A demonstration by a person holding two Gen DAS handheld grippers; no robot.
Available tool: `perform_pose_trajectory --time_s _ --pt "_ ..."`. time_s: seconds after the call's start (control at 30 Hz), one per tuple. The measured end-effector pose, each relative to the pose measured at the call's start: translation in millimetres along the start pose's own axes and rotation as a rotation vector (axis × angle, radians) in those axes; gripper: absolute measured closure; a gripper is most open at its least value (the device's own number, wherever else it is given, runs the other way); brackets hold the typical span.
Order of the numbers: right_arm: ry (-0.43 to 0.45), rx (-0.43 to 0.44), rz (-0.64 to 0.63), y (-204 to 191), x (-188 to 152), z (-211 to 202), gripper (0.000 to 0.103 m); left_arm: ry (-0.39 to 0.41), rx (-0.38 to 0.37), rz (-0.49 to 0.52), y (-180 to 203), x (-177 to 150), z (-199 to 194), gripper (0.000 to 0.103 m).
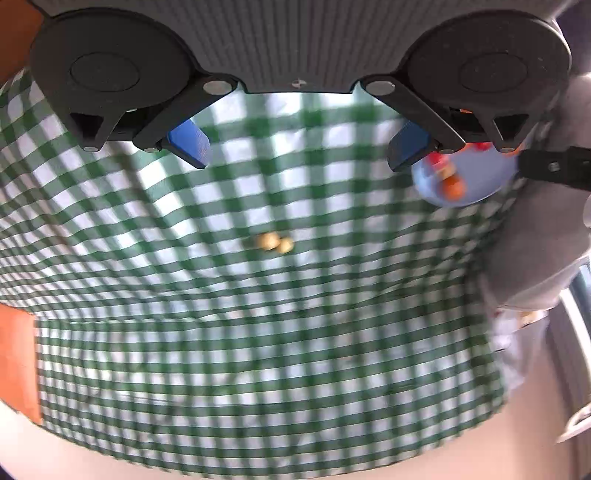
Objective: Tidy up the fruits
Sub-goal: 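Grasp a yellow fruit with the left tool while the right tool grasps the other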
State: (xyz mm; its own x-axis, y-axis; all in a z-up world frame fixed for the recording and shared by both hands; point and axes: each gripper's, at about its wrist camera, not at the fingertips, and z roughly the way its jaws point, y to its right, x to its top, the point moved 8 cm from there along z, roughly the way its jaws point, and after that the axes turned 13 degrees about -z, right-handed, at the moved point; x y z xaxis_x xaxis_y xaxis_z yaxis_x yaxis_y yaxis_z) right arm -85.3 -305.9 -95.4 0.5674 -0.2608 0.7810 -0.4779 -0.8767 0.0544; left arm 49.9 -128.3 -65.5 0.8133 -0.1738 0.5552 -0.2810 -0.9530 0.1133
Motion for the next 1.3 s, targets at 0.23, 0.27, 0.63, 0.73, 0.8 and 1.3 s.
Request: perform_pose_trajectory --time_s 0.23,0.27,0.63,0.73,0.8,1.3 --pt "-0.039 -0.097 -0.011 31 5 102 0.002 -0.016 0.027 0.012 19 28 50 0.0" --pt "-0.047 -0.106 -0.004 34 6 118 0.002 -0.02 0.03 0.017 22 31 58 0.0" --pt "-0.072 -0.181 0.013 45 23 256 0.003 -0.078 0.057 0.046 45 53 135 0.0" --pt "-0.025 -0.15 -0.021 39 31 267 0.03 -0.086 0.061 0.04 48 58 151 0.0" --pt "0.012 -0.119 -0.069 33 34 266 0.063 -0.091 0.049 0.026 52 63 163 0.0" --pt "-0.108 -0.35 0.222 162 -1 240 0.074 -0.15 -0.123 0.135 179 77 251 0.0"
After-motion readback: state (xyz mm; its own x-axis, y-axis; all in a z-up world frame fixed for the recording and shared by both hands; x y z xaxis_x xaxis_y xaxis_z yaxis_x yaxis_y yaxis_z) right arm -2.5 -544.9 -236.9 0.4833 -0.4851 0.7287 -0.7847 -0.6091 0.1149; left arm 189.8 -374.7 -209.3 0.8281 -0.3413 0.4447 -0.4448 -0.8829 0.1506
